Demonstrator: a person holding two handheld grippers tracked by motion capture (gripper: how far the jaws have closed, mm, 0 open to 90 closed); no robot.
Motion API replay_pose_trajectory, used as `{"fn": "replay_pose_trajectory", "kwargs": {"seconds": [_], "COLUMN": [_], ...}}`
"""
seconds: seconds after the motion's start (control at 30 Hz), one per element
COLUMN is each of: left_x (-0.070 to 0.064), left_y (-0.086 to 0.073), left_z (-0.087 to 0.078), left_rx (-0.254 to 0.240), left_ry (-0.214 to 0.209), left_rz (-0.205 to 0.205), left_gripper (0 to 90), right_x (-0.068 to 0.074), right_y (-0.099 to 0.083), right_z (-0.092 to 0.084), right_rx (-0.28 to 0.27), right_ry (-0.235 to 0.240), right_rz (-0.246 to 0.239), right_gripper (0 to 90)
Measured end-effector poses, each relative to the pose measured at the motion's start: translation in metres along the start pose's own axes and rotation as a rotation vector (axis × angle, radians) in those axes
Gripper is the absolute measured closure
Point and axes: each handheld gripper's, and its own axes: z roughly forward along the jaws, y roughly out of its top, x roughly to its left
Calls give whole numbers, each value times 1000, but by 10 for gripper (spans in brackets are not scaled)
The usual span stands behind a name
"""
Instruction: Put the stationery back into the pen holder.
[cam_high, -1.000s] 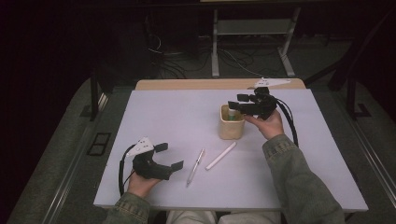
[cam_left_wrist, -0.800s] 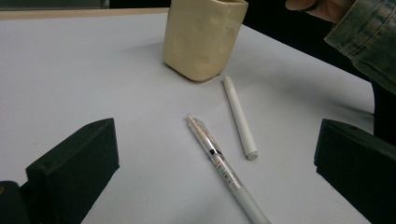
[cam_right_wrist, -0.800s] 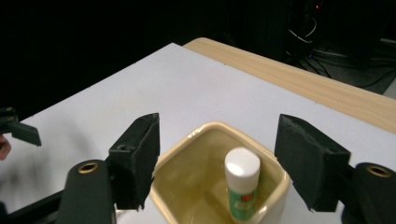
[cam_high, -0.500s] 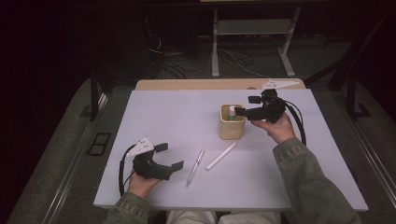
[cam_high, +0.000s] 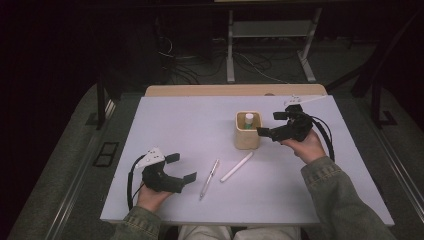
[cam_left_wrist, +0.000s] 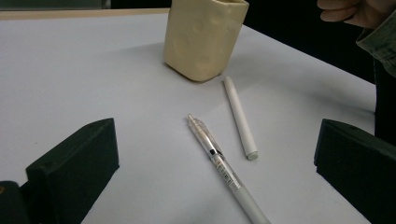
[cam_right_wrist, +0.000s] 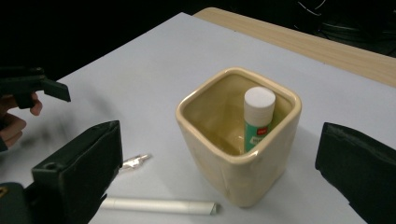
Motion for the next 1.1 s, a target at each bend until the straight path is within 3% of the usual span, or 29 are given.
{"fn": "replay_pose_trajectory", "kwargs": {"seconds": [0.67,1.1], "left_x": [0,0], "left_y": [0,0], "left_z": [0,-1], "left_rx": [2,0], "left_ry": [5,9], "left_rz": [-5,-5], "left_gripper": [0,0], "right_x": [8,12], "right_y": [-38,-56], "right_z": [-18,-29], "right_rx": [41,38], "right_ry": [5,8], "right_rz": [1,3], "right_gripper": [4,4]}}
